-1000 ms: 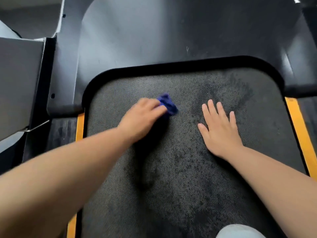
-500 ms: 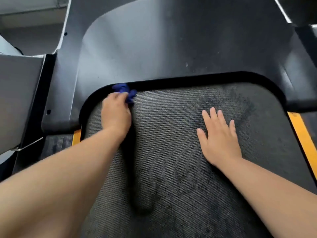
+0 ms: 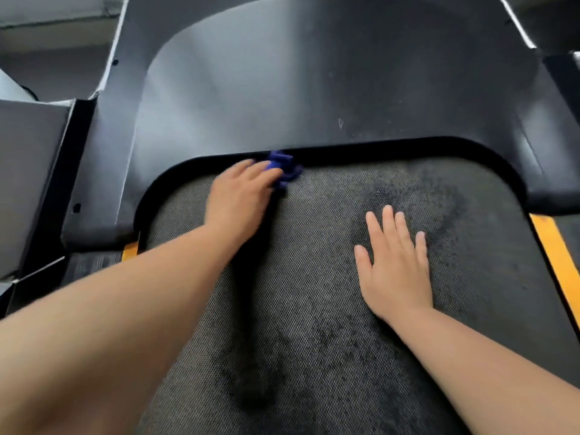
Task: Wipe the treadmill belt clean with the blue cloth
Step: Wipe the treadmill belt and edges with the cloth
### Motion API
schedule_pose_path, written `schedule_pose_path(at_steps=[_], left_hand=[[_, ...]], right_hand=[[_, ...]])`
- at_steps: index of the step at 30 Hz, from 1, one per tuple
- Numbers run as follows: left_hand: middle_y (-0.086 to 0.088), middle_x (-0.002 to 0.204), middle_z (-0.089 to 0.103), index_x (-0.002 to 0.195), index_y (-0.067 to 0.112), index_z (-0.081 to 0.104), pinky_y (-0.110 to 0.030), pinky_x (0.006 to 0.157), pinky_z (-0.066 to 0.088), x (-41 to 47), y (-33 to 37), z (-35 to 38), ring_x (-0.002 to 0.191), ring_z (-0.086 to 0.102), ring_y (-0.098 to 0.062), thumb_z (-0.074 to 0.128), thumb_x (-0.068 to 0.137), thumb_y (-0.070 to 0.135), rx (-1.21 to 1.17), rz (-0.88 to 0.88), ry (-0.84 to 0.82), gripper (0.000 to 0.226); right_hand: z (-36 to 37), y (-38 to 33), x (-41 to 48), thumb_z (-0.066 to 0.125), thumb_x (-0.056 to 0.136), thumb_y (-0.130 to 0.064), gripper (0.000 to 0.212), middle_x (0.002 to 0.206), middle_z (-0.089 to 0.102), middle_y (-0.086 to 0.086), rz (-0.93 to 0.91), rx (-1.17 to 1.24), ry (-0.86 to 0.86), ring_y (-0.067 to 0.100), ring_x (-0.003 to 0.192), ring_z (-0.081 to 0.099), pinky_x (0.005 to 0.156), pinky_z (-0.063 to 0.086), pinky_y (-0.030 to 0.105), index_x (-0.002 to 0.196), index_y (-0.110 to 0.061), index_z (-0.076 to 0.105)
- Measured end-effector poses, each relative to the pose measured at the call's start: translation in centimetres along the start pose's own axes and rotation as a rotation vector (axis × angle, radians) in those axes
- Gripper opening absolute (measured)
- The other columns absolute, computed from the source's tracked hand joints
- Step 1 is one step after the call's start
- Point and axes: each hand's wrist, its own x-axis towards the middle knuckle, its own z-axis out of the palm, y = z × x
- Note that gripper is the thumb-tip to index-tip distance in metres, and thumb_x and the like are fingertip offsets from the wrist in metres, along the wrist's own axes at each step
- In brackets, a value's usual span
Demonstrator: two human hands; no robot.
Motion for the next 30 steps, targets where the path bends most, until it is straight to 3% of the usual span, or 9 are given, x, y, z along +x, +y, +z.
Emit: schedule_pose_path(at_steps=[3, 5, 7, 11, 16, 20, 22, 27, 30], left_hand=[[-0.008, 0.127, 0.059, 0.116, 0.014, 0.063, -0.037, 0.097, 0.039, -1.4, 0.5, 0.0, 0.11, 0.055, -0.034, 0.051, 0.09, 0.018, -0.044, -0.55, -0.027, 0.029], [-0.009, 0.121, 0.06, 0.111, 0.013, 0.064, -0.037, 0.095, 0.036, 0.5, 4.1, 0.4, 0.107, 0.053, -0.034, 0.047, 0.09, 0.015, -0.144, -0.74, -0.015, 0.026], [-0.009, 0.112, 0.063, 0.103, 0.014, 0.067, -0.038, 0.089, 0.035, 2.6, 8.1, 0.5, 0.101, 0.055, -0.034, 0.047, 0.086, 0.013, -0.271, -0.532, -0.027, 0.026], [0.003, 0.147, 0.041, 0.134, 0.027, 0.052, -0.023, 0.107, 0.02, 4.8, 12.7, 0.2, 0.134, 0.038, -0.015, 0.049, 0.095, 0.021, -0.444, 0.098, -0.403, 0.039], [-0.002, 0.147, 0.042, 0.135, 0.028, 0.05, -0.034, 0.11, 0.03, 6.7, 4.7, -2.6, 0.131, 0.041, -0.026, 0.043, 0.092, 0.022, -0.306, -0.06, -0.101, 0.044], [-0.01, 0.157, 0.012, 0.149, 0.023, 0.021, -0.059, 0.11, 0.021, 6.3, 1.3, -2.0, 0.142, 0.013, -0.035, 0.039, 0.098, 0.022, -0.037, -0.133, -0.466, 0.055], [-0.008, 0.158, 0.005, 0.15, 0.023, 0.016, -0.063, 0.107, 0.021, 6.2, 1.4, -1.8, 0.142, 0.008, -0.034, 0.035, 0.099, 0.024, 0.006, -0.138, -0.514, 0.054], [-0.006, 0.159, 0.0, 0.151, 0.024, 0.012, -0.059, 0.11, 0.017, 5.6, 1.8, -2.3, 0.145, 0.003, -0.031, 0.033, 0.099, 0.021, 0.013, -0.129, -0.504, 0.056], [-0.007, 0.159, 0.001, 0.151, 0.023, 0.014, -0.052, 0.114, 0.012, 3.1, 2.3, -2.7, 0.146, 0.005, -0.026, 0.039, 0.096, 0.029, 0.064, -0.085, -0.487, 0.06]], right_hand=[[0.0, -0.1, -0.1, 0.024, 0.098, -0.045, 0.059, 0.16, -0.001, -0.001, 0.003, -0.008, -0.005, 0.015, 0.146, -0.007, 0.117, -0.009, 0.041, 0.151, -0.027, 0.01], [-0.1, 0.0, -0.1, 0.023, 0.098, -0.045, 0.058, 0.16, -0.003, -0.002, 0.002, 0.011, -0.022, 0.014, 0.146, -0.008, 0.117, -0.01, 0.04, 0.151, -0.027, 0.008], [-0.5, 0.2, -0.1, 0.026, 0.099, -0.042, 0.058, 0.16, -0.003, -0.004, -0.006, 0.04, -0.047, 0.013, 0.146, -0.008, 0.117, -0.009, 0.039, 0.151, -0.028, 0.008], [-1.5, 1.5, -0.5, 0.028, 0.098, -0.035, 0.053, 0.158, 0.015, -0.002, -0.028, 0.102, 0.024, 0.015, 0.146, 0.005, 0.118, 0.002, 0.039, 0.149, -0.023, 0.023], [-3.0, 0.4, 1.6, 0.032, 0.087, -0.043, 0.056, 0.148, 0.039, 0.007, 0.033, 0.264, 0.33, 0.027, 0.137, 0.033, 0.113, 0.026, 0.046, 0.135, -0.02, 0.049], [-2.6, -4.1, 6.6, 0.045, 0.089, -0.053, 0.064, 0.157, 0.019, 0.006, 0.06, 0.22, 0.069, 0.027, 0.144, 0.011, 0.117, 0.009, 0.041, 0.145, -0.028, 0.032], [-1.9, -5.7, 7.7, 0.05, 0.09, -0.042, 0.06, 0.153, 0.025, 0.007, 0.058, 0.222, 0.051, 0.027, 0.14, 0.016, 0.115, 0.012, 0.034, 0.144, -0.021, 0.035], [-2.5, -5.3, 7.2, 0.053, 0.087, -0.02, 0.042, 0.139, 0.045, 0.0, -0.433, 0.159, -0.081, 0.02, 0.13, 0.037, 0.107, 0.034, 0.037, 0.129, -0.019, 0.054], [-3.7, 0.1, 8.8, 0.05, 0.079, -0.018, 0.032, 0.128, 0.051, 0.0, -0.082, 0.136, 0.041, 0.026, 0.116, 0.049, 0.092, 0.045, 0.04, 0.109, -0.022, 0.061]])
